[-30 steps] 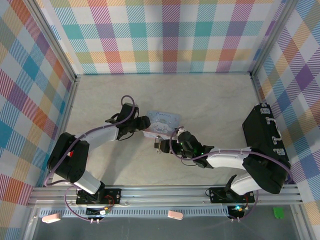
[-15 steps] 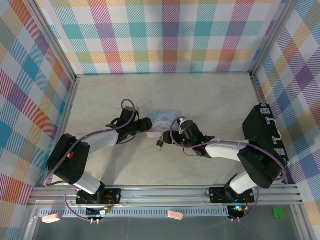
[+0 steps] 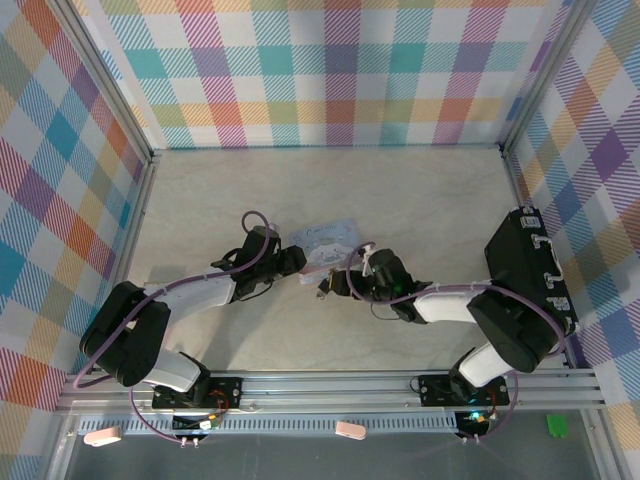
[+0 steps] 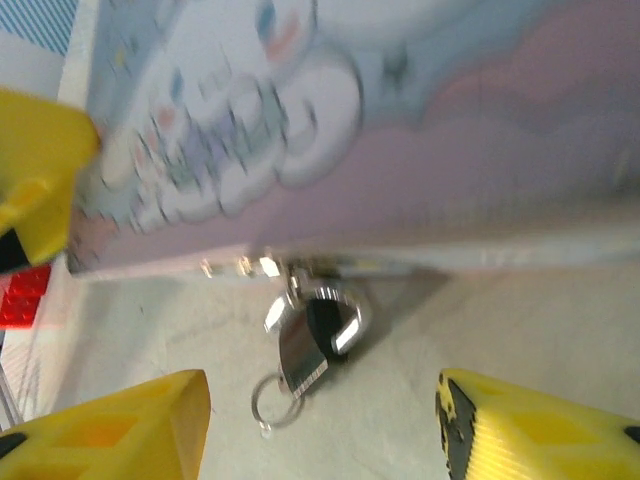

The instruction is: Unlock the padlock with the key

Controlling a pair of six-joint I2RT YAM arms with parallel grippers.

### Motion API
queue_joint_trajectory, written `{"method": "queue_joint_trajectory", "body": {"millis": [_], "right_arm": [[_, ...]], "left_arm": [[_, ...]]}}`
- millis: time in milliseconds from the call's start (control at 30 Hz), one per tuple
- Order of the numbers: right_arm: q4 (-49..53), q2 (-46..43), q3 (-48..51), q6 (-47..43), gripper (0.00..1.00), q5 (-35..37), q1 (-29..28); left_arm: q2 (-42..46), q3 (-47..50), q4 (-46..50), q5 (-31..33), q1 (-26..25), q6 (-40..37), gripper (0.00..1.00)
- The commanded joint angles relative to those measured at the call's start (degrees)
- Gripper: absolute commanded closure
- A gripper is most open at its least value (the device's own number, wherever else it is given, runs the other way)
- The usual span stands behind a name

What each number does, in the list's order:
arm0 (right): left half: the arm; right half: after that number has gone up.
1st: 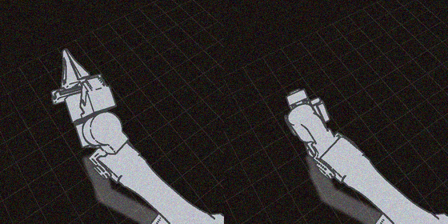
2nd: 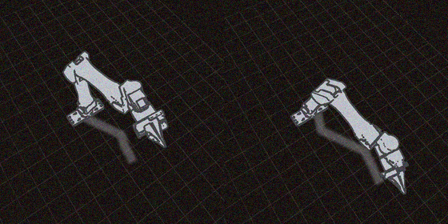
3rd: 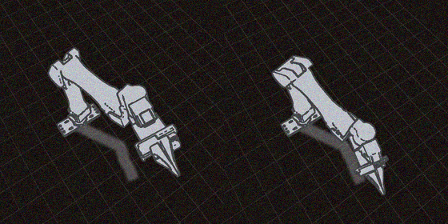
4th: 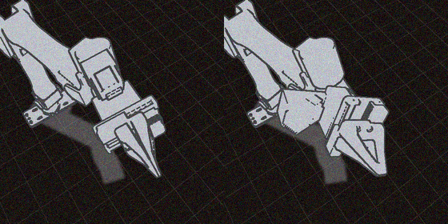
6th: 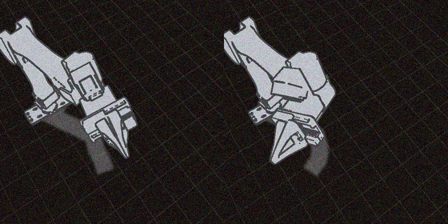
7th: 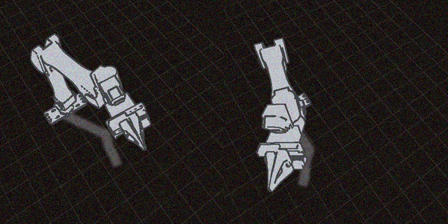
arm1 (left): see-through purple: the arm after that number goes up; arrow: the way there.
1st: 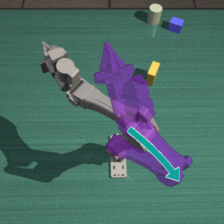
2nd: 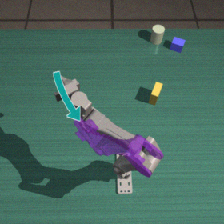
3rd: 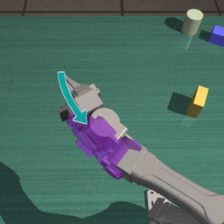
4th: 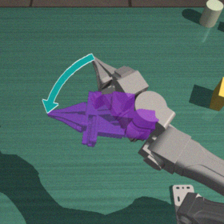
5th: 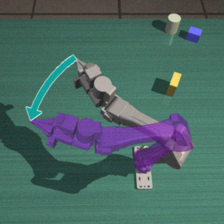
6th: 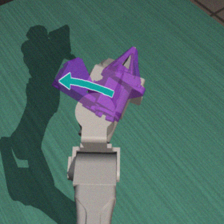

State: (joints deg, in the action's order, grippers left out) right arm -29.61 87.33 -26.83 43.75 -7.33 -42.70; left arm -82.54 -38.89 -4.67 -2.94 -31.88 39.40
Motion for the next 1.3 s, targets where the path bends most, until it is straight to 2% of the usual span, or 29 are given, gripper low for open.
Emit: {"method": "queue_joint_trajectory", "body": {"millis": [0,267,600,1000,1267], "right_arm": [[-8.3,1.8,2.1,4.0,0.40,2.1,-2.1],[-10.5,5.3,2.2,6.3,0.59,6.2,-3.2],[-16.5,10.6,0.9,10.1,0.70,5.4,-3.2],[-21.4,16.5,-1.6,13.0,0.73,1.0,-3.2],[-21.5,18.8,-2.8,15.1,0.78,2.0,-3.2]], "left_arm": [[-1.3,1.1,5.8,2.8,-0.2,0.9,0.43],[-1.3,1.8,5.2,2.8,-0.2,2.2,0.44],[-1.0,2.0,4.6,2.1,-0.2,3.3,0.44],[0.1,3.3,4.0,1.6,-0.2,4.9,0.45],[1.0,4.1,3.9,1.7,-0.3,6.1,0.46]]}}
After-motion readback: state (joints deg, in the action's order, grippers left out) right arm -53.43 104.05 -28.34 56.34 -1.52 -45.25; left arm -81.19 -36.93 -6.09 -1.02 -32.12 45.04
